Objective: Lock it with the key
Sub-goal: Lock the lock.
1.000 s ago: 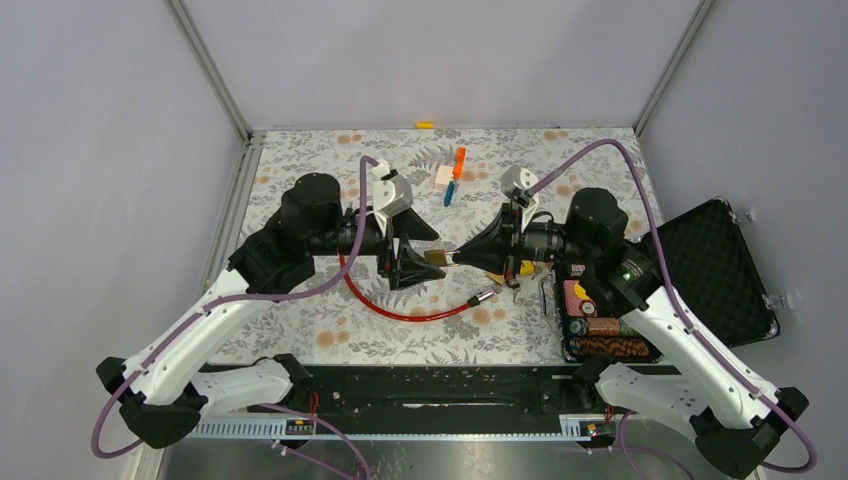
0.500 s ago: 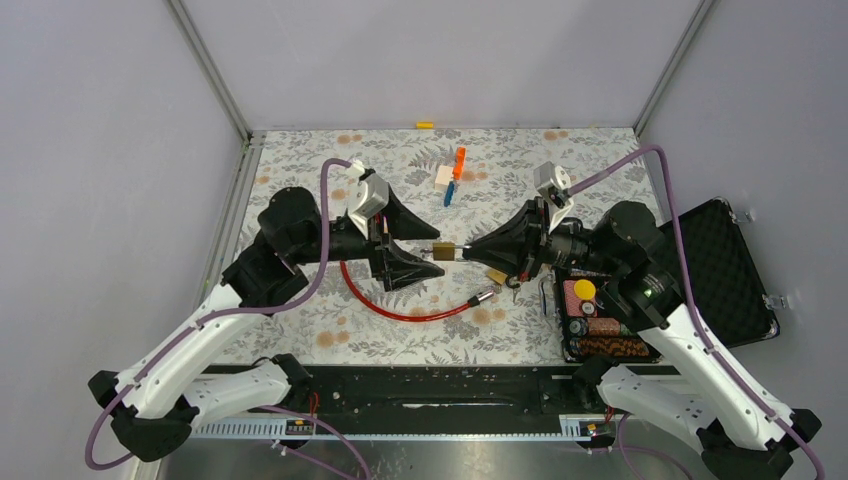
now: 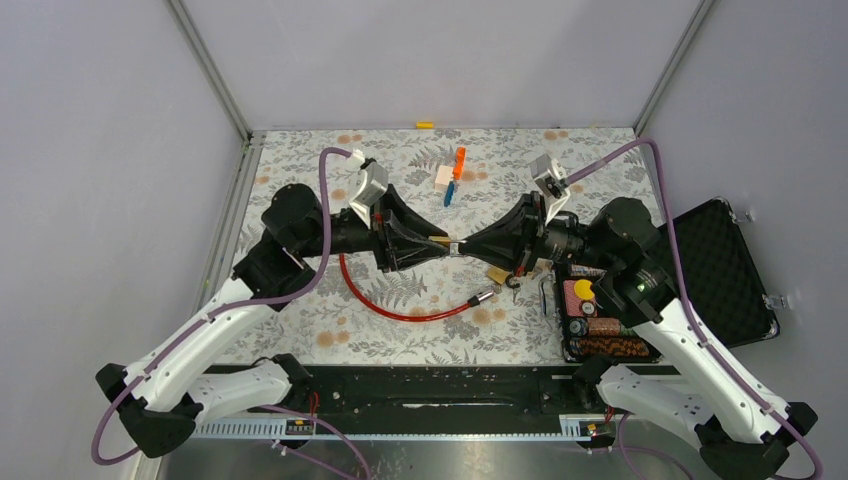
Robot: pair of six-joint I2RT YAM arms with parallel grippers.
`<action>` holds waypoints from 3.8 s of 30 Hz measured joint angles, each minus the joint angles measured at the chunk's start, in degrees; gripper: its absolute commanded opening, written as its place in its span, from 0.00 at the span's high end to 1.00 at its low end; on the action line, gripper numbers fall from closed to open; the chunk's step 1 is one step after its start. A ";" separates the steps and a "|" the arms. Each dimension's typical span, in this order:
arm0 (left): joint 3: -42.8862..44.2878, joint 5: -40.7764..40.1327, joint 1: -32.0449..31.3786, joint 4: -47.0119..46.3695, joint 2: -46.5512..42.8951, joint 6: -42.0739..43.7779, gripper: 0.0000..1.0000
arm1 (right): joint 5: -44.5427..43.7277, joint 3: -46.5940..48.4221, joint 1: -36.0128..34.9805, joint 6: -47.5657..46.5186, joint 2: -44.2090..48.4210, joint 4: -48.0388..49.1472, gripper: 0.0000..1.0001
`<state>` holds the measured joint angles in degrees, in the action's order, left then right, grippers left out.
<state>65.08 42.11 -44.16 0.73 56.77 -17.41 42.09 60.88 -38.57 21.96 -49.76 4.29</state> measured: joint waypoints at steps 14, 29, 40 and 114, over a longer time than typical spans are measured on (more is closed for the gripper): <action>-0.11 2.73 3.37 -1.46 1.07 -3.91 1.00 | -3.56 0.13 0.15 -0.50 -1.70 -0.94 0.40; -0.11 3.82 6.01 -1.77 2.97 -8.70 1.00 | -7.56 0.13 0.17 -1.18 -1.75 -3.82 0.85; -0.85 6.43 7.28 -6.19 4.39 -13.05 1.00 | -7.06 1.22 0.83 1.92 -4.55 -1.95 1.00; 10.64 5.79 11.10 31.06 13.09 19.41 0.01 | -7.65 17.18 -1.38 -28.50 -14.60 -37.75 1.00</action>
<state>75.72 47.90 -33.06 31.79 69.87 2.00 34.44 78.06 -39.94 -6.55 -64.36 -33.45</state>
